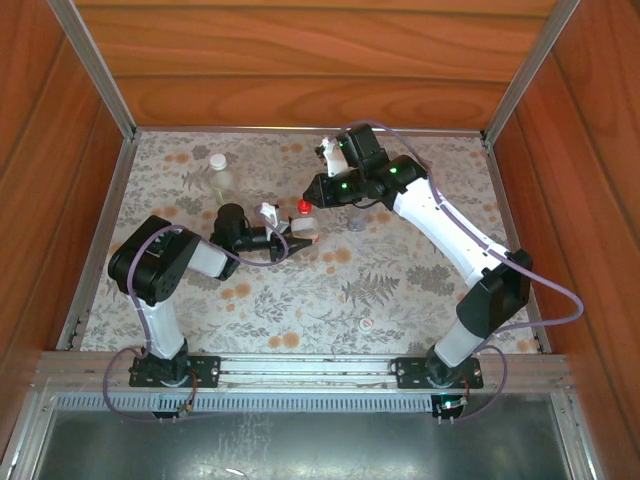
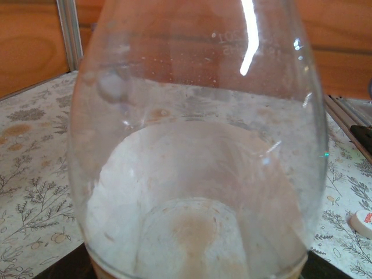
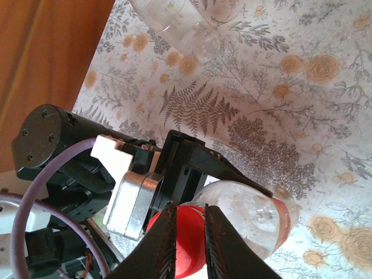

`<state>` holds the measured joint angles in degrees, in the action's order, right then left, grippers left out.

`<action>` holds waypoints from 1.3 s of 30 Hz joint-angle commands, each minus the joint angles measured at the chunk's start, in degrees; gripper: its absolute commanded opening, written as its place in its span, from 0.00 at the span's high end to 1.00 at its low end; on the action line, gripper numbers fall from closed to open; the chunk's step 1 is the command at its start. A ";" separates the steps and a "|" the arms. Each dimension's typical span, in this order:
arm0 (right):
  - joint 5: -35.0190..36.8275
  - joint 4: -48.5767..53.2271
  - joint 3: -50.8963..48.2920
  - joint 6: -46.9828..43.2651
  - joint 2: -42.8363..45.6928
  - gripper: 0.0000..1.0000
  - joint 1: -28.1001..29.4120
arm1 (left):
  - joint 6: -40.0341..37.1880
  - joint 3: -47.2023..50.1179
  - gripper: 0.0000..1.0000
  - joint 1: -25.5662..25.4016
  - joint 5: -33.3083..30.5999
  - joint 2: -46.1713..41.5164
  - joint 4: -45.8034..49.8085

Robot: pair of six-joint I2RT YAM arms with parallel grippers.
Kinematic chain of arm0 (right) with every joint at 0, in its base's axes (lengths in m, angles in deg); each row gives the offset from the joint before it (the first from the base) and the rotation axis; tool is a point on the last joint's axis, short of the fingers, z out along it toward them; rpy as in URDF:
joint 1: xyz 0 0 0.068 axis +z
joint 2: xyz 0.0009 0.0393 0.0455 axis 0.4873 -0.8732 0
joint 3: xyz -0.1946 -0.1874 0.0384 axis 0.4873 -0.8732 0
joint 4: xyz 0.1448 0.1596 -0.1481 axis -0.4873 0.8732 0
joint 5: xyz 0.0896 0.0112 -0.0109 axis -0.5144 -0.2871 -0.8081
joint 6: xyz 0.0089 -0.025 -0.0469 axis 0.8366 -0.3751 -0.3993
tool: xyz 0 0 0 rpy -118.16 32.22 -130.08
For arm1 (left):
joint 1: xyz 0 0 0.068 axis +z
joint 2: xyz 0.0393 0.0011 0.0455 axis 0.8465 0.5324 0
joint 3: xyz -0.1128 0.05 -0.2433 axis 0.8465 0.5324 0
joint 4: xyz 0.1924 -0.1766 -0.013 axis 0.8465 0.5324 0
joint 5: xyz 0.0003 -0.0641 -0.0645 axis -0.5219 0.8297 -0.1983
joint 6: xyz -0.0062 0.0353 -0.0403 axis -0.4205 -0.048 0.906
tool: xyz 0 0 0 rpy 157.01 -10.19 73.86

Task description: Screw on the bottle caps

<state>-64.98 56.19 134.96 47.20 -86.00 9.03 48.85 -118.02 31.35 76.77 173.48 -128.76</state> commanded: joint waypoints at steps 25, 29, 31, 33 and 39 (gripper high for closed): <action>1.43 0.07 -4.38 0.61 5.97 0.69 -0.64 | 1.35 1.26 0.51 0.90 -2.13 4.00 9.72; 0.13 0.40 -0.82 0.01 2.66 0.66 -1.09 | 1.01 1.37 0.51 0.92 -1.98 4.00 9.70; -0.51 0.41 0.52 -0.28 1.27 0.66 -1.10 | 0.85 1.52 0.51 0.89 -2.02 3.93 9.74; -1.38 0.40 1.54 -0.53 0.15 0.68 -1.11 | 0.76 1.70 0.51 0.85 -2.13 3.87 9.70; -4.30 1.27 2.41 -0.86 -2.16 0.76 -1.12 | 0.96 1.41 0.51 0.94 -2.21 4.09 9.70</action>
<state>-66.61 56.45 136.44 47.12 -87.23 8.24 49.89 -118.41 31.59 76.66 174.00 -129.25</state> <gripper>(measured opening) 0.244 0.491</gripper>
